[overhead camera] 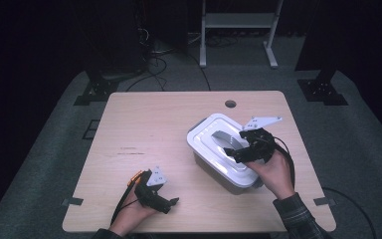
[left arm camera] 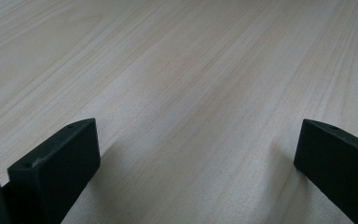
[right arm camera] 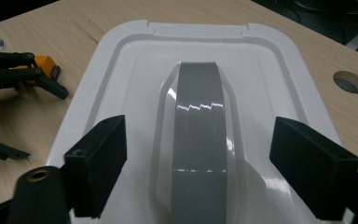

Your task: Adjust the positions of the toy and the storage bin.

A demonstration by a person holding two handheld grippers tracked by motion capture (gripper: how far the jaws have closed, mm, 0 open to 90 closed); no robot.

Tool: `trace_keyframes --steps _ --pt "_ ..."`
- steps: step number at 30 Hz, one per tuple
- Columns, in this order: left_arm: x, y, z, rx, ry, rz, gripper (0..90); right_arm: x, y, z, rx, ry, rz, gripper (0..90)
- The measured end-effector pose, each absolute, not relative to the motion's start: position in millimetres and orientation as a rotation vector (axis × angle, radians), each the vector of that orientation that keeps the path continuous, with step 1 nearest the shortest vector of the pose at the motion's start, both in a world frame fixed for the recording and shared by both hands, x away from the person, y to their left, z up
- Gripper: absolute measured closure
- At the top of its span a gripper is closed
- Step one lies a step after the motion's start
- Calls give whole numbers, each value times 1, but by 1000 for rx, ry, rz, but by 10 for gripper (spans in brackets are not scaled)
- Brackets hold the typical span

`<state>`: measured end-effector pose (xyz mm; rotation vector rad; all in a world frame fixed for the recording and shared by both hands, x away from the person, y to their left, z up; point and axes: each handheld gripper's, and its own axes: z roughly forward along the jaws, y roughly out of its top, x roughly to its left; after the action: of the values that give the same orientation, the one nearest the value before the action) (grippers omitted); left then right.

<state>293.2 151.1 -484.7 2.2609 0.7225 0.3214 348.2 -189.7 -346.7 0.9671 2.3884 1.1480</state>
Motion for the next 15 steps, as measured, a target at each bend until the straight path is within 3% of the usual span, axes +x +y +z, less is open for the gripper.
trace_keyframes --steps 15 --pt "293 151 -485 2261 723 321 0 355 -183 -350 957 2409 1123 427"
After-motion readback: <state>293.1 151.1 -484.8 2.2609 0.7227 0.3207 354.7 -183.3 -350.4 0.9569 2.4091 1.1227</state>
